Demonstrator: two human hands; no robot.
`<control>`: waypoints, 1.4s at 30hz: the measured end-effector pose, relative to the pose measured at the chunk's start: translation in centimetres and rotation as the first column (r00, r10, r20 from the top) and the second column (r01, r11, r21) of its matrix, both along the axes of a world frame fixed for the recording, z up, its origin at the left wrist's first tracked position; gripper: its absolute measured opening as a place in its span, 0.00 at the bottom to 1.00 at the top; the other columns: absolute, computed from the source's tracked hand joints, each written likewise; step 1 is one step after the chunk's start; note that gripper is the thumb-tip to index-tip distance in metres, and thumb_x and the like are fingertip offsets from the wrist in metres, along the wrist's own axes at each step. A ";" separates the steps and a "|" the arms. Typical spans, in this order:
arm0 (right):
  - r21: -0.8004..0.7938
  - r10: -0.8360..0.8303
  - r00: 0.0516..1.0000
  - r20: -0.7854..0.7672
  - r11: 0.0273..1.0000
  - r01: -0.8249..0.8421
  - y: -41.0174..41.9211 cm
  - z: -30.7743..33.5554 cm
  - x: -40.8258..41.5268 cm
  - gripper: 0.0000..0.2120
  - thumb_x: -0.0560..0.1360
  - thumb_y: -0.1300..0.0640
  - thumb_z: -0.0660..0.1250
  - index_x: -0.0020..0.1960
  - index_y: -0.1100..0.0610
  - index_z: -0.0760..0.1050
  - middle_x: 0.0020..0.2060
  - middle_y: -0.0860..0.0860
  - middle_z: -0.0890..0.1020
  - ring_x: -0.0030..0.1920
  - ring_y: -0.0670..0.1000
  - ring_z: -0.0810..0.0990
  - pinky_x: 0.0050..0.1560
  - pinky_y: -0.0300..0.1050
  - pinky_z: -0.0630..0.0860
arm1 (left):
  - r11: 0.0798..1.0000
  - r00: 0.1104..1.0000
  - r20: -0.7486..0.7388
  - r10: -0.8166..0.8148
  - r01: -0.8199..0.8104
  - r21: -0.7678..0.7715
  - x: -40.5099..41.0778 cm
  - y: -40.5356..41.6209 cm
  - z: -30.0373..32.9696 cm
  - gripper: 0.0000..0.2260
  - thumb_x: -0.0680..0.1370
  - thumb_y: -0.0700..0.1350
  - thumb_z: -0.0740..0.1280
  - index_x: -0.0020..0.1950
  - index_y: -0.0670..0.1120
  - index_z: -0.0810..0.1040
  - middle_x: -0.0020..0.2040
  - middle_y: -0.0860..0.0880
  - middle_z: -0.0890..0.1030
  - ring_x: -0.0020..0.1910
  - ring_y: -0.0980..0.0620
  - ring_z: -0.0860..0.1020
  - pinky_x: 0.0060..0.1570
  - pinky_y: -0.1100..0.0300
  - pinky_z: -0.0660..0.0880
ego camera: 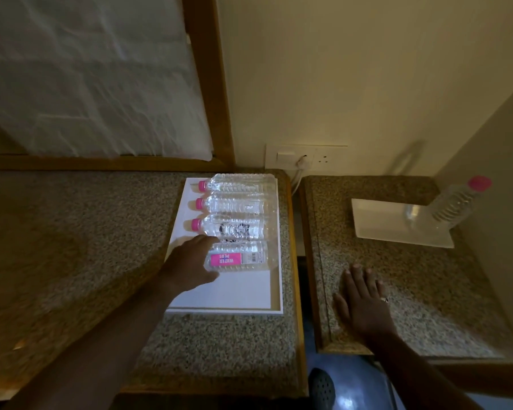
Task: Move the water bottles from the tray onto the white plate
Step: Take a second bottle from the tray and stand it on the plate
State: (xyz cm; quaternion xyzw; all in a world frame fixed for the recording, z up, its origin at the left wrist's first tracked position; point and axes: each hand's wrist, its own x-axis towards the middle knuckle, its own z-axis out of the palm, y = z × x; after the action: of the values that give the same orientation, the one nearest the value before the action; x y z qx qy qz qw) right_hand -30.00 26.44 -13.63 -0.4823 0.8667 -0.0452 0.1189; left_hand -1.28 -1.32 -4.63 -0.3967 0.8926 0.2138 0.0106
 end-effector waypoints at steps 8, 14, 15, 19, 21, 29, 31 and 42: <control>-0.006 0.002 1.000 0.010 1.000 -0.002 0.0 -0.1 -0.1 0.36 0.78 0.37 0.41 0.77 0.60 0.56 0.77 0.60 0.56 0.77 0.63 0.49 0.74 0.65 0.51 | 0.981 0.998 -0.023 0.058 -0.053 0.187 0.9 -1.7 0.6 0.34 0.61 0.47 0.83 0.64 0.47 0.75 0.60 0.48 0.81 0.58 0.48 0.79 0.54 0.53 0.77; -0.026 0.007 1.000 0.007 1.000 -0.006 0.1 -0.2 -0.1 0.36 0.78 0.38 0.43 0.77 0.60 0.58 0.77 0.60 0.57 0.77 0.63 0.50 0.74 0.66 0.52 | 0.995 0.996 -0.074 -0.050 0.055 0.078 -0.7 -2.5 6.0 0.28 0.59 0.53 0.82 0.56 0.53 0.77 0.48 0.58 0.79 0.48 0.54 0.79 0.40 0.60 0.76; -0.029 0.007 1.000 0.006 1.000 -0.007 0.1 -0.2 -0.1 0.36 0.78 0.38 0.43 0.76 0.60 0.58 0.77 0.60 0.58 0.77 0.63 0.50 0.74 0.66 0.52 | 0.996 0.993 -0.094 -0.068 0.073 0.048 -1.3 -2.4 7.1 0.30 0.58 0.54 0.82 0.57 0.54 0.78 0.49 0.59 0.78 0.47 0.56 0.77 0.39 0.64 0.72; -0.024 0.018 1.000 -0.004 1.000 -0.018 0.1 -0.2 0.0 0.36 0.78 0.38 0.43 0.76 0.60 0.59 0.77 0.60 0.57 0.77 0.63 0.50 0.73 0.66 0.53 | 0.990 0.960 -0.257 -0.113 0.132 0.058 -4.1 -1.3 9.6 0.29 0.58 0.56 0.82 0.56 0.55 0.78 0.49 0.61 0.78 0.47 0.63 0.76 0.41 0.71 0.69; -0.024 0.020 1.000 -0.007 1.000 -0.020 0.1 -0.3 0.0 0.36 0.78 0.37 0.43 0.77 0.60 0.58 0.77 0.59 0.57 0.77 0.63 0.49 0.74 0.66 0.52 | 0.983 0.936 -0.336 -0.105 0.149 0.107 -5.5 -0.2 9.5 0.28 0.60 0.54 0.82 0.56 0.55 0.77 0.50 0.61 0.78 0.50 0.68 0.75 0.43 0.75 0.70; -0.056 0.022 1.000 -0.012 0.998 -0.023 0.2 -0.5 -0.2 0.35 0.78 0.38 0.44 0.76 0.60 0.59 0.77 0.59 0.57 0.77 0.63 0.50 0.74 0.65 0.52 | 0.946 0.845 -0.530 0.072 0.111 0.305 -8.2 2.7 7.3 0.29 0.65 0.48 0.80 0.62 0.58 0.72 0.56 0.63 0.79 0.57 0.64 0.78 0.53 0.69 0.76; -0.059 0.022 1.000 -0.019 0.998 -0.023 0.3 -0.7 -0.3 0.35 0.78 0.38 0.44 0.77 0.59 0.58 0.77 0.59 0.56 0.77 0.62 0.49 0.74 0.64 0.51 | 0.940 0.836 -0.538 0.110 0.089 0.331 -8.1 2.9 7.0 0.30 0.65 0.46 0.80 0.64 0.55 0.73 0.57 0.58 0.81 0.56 0.58 0.80 0.56 0.61 0.78; -0.066 0.018 1.000 -0.010 0.998 -0.019 0.4 -1.1 -0.6 0.34 0.79 0.37 0.46 0.77 0.58 0.58 0.77 0.58 0.57 0.77 0.60 0.50 0.75 0.63 0.51 | 0.928 0.856 -0.483 0.183 0.011 0.372 -8.9 3.3 6.4 0.32 0.61 0.54 0.82 0.62 0.52 0.76 0.56 0.53 0.83 0.54 0.52 0.81 0.55 0.48 0.80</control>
State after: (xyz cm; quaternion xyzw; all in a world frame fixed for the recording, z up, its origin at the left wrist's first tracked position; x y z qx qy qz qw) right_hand -30.59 26.86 -14.73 -0.4942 0.8608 -0.0707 0.0994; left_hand -10.21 2.00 1.78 -0.3576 0.7896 0.4714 -0.1624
